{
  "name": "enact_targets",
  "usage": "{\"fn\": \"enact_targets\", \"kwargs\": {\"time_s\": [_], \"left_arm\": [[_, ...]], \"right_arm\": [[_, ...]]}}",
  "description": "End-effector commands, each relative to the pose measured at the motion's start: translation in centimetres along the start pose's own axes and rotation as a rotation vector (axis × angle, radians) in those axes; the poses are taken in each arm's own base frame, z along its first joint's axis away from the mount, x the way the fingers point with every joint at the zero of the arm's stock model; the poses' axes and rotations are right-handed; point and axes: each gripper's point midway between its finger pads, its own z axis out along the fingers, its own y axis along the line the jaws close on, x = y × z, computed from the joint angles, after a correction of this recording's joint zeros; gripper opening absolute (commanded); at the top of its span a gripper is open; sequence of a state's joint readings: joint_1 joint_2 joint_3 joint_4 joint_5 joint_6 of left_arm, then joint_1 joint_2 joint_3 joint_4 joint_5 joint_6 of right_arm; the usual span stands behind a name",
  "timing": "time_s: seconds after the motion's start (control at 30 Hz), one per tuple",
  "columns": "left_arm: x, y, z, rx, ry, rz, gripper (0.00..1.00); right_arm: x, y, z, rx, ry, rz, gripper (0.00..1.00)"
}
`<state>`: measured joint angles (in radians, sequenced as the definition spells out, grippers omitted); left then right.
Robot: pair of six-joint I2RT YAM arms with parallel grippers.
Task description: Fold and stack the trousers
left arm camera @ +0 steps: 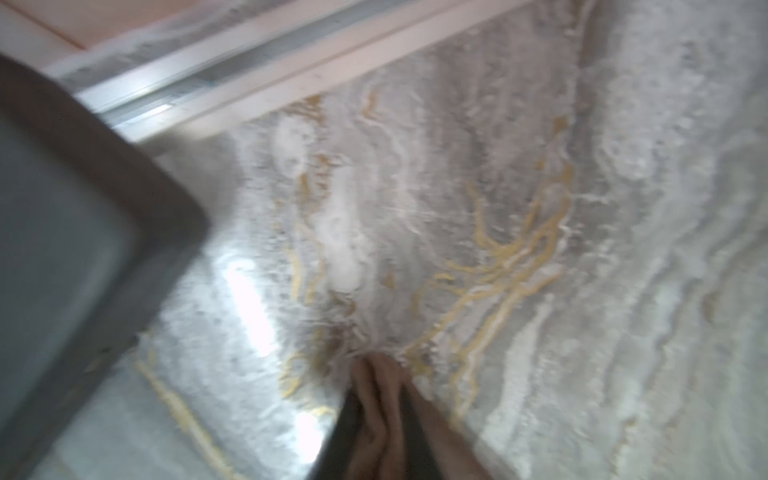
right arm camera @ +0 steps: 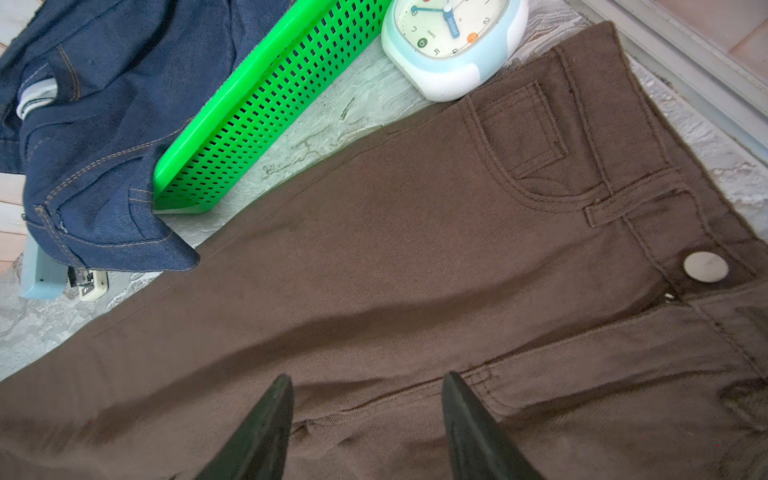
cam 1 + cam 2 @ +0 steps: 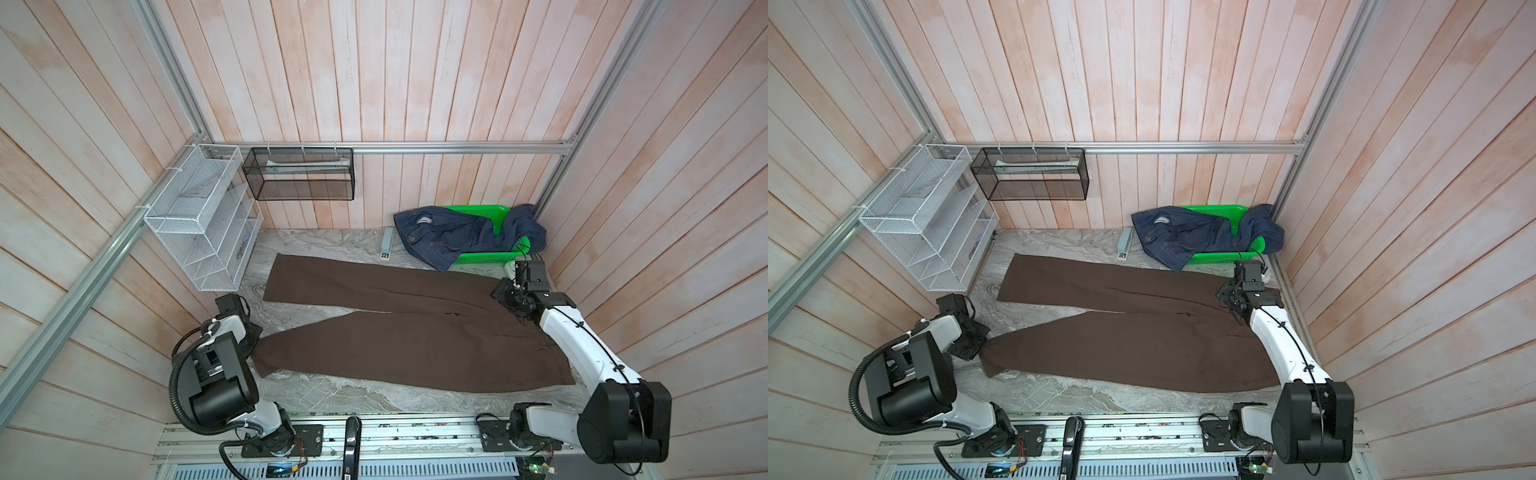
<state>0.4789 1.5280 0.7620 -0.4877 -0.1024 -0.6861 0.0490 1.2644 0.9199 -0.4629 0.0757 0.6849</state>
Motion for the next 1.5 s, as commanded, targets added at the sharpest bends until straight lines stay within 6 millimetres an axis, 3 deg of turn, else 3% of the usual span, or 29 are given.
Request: {"fn": "enact_targets", "kwargs": {"time_s": [0.0, 0.1, 0.27, 0.47, 0.63, 0.77, 0.87, 0.97, 1.0, 1.07, 1.17, 1.27, 1.33, 1.4, 1.47], "left_arm": [[2.7, -1.2, 0.1, 0.07, 0.099, 0.045, 0.0], [3.9, -4.7, -4.1, 0.153, 0.046, 0.185, 0.0], [10.8, -11.3, -13.3, 0.326, -0.019, 0.5, 0.0], [22.1, -17.2, -23.1, 0.561, -0.027, 0.882, 0.0], [33.8, -21.9, -31.5, 0.789, 0.004, 1.174, 0.0], [43.6, -23.3, -35.3, 0.901, 0.067, 1.363, 0.0], [49.3, -23.4, -36.1, 0.944, 0.137, 1.454, 0.0], [53.2, -23.2, -35.4, 0.944, 0.216, 1.521, 0.01], [54.0, -23.1, -35.1, 0.936, 0.224, 1.537, 0.1], [54.6, -23.1, -34.6, 0.913, 0.225, 1.554, 0.39], [53.7, -23.4, -35.3, 0.925, 0.19, 1.534, 0.62], [52.3, -23.2, -36.2, 0.943, 0.163, 1.495, 0.74], [51.2, -22.9, -35.5, 0.908, 0.147, 1.451, 0.79], [50.1, -22.4, -33.3, 0.842, 0.172, 1.388, 0.79], [49.1, -21.6, -30.0, 0.751, 0.244, 1.301, 0.77]], "right_arm": [[0.4, -0.3, 0.5, 0.005, 0.016, 0.004, 0.59], [0.3, -0.3, 0.3, 0.009, 0.01, 0.002, 0.58], [0.0, -0.4, 0.3, 0.015, 0.002, 0.002, 0.58], [-0.3, -0.3, -0.1, 0.011, -0.014, 0.006, 0.58], [-0.8, -0.5, -1.1, 0.014, -0.033, 0.009, 0.59], [-1.8, -1.4, -2.5, 0.027, -0.079, 0.02, 0.59], [-2.7, -2.7, -3.7, 0.041, -0.113, 0.045, 0.59], [-3.7, -4.0, -4.9, 0.057, -0.149, 0.068, 0.59], [-3.9, -4.4, -5.1, 0.061, -0.157, 0.075, 0.6], [-4.3, -4.9, -5.7, 0.06, -0.169, 0.087, 0.6], [-4.5, -5.3, -6.0, 0.062, -0.174, 0.091, 0.62], [-4.4, -5.3, -6.1, 0.056, -0.173, 0.093, 0.63], [-4.3, -5.2, -6.0, 0.049, -0.169, 0.094, 0.64], [-4.1, -5.2, -5.8, 0.04, -0.161, 0.098, 0.64], [-3.8, -5.0, -5.7, 0.026, -0.153, 0.106, 0.63]]}}
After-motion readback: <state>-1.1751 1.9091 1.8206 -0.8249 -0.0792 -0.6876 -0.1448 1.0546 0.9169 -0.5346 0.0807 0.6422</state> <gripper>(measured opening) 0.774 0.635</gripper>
